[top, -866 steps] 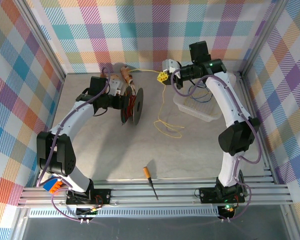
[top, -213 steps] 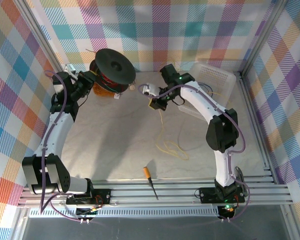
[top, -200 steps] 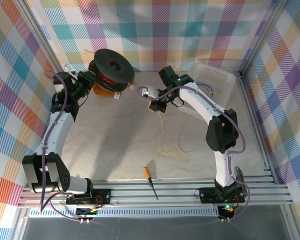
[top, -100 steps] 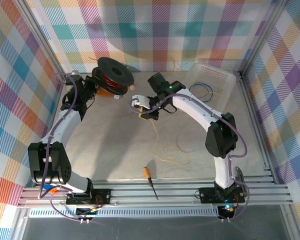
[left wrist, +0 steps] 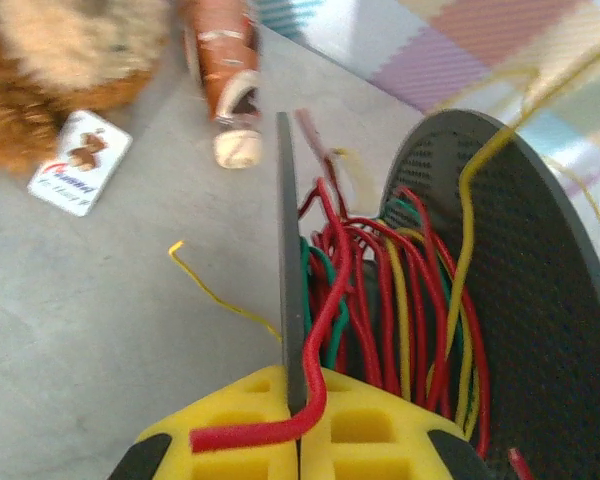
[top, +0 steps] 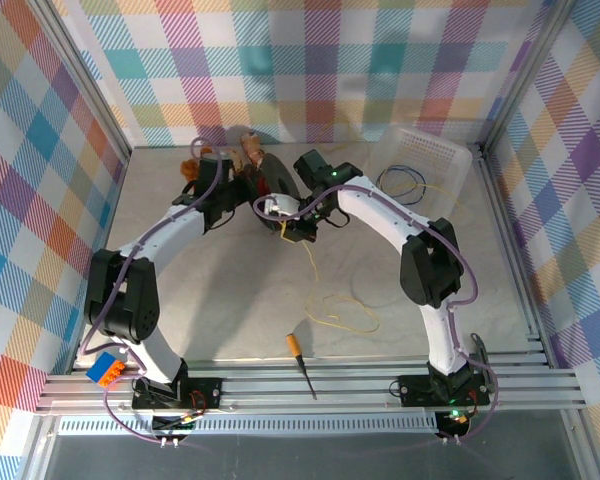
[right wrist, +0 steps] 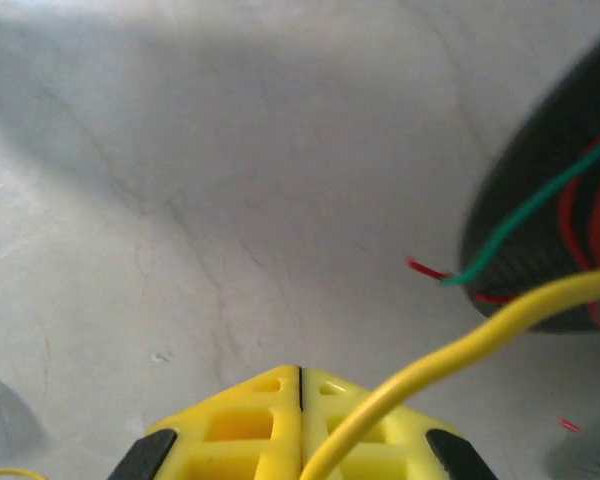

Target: Wrap the cables

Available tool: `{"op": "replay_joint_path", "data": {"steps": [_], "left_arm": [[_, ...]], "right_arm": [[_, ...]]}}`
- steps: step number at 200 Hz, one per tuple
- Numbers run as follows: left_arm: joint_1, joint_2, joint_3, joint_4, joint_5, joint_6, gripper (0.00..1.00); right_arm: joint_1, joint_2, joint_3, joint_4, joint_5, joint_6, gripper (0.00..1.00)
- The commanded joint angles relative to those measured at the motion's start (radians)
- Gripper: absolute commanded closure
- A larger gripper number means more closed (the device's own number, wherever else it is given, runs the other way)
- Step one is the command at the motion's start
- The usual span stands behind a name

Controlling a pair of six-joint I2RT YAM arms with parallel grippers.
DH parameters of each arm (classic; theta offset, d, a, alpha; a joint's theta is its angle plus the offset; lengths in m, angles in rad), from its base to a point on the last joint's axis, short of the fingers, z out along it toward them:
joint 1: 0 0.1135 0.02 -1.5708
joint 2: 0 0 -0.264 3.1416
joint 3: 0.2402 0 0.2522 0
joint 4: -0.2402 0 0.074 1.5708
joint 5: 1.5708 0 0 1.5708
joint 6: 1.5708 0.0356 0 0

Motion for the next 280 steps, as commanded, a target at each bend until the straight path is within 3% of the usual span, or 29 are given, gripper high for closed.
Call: {"op": "replay_joint_path", "data": {"steps": [1,45,98,135,174,184,198,205,242,280], "left_arm": [[-0.057,0.008,0.111,-0.087,-0.048,0.202,1.0],[-0.13,0.026,0.17,-0.154,-0.025,0.401,1.0],[-0.201,0.045,0.267,-0.365,-0.057,0.633,1.0],[-0.205,-0.002,0.208,-0.361,0.035,0.712,1.0],[-0.205,-0.027,0.153,-0.33,0.04,0.728,1.0],[-0.205,-0.024,0.154,-0.334,0.046,0.725,0.93],[-0.205,-0.019,0.156,-0.334,0.055,0.723,0.73],[-0.205,-0.019,0.156,-0.335,0.058,0.723,0.68],[-0.204,-0.034,0.154,-0.327,0.082,0.708,0.47],[-0.191,-0.068,0.131,-0.298,0.154,0.689,0.35]], "right_arm": [[-0.046,-0.005,0.038,0.012,0.082,0.057,1.0],[-0.127,-0.021,0.066,0.018,0.104,0.122,1.0],[-0.185,-0.073,0.061,0.02,0.1,0.141,1.0],[-0.218,-0.017,0.175,-0.051,0.146,0.154,1.0],[-0.24,0.021,0.203,-0.083,0.139,0.157,1.0],[-0.238,0.017,0.192,-0.078,0.116,0.161,1.0],[-0.239,0.003,0.167,-0.056,0.095,0.168,1.0],[-0.24,-0.009,0.15,-0.043,0.081,0.168,1.0],[-0.24,-0.08,0.114,0.013,-0.013,0.146,1.0],[-0.246,-0.068,0.185,-0.026,-0.13,0.119,1.0]]}}
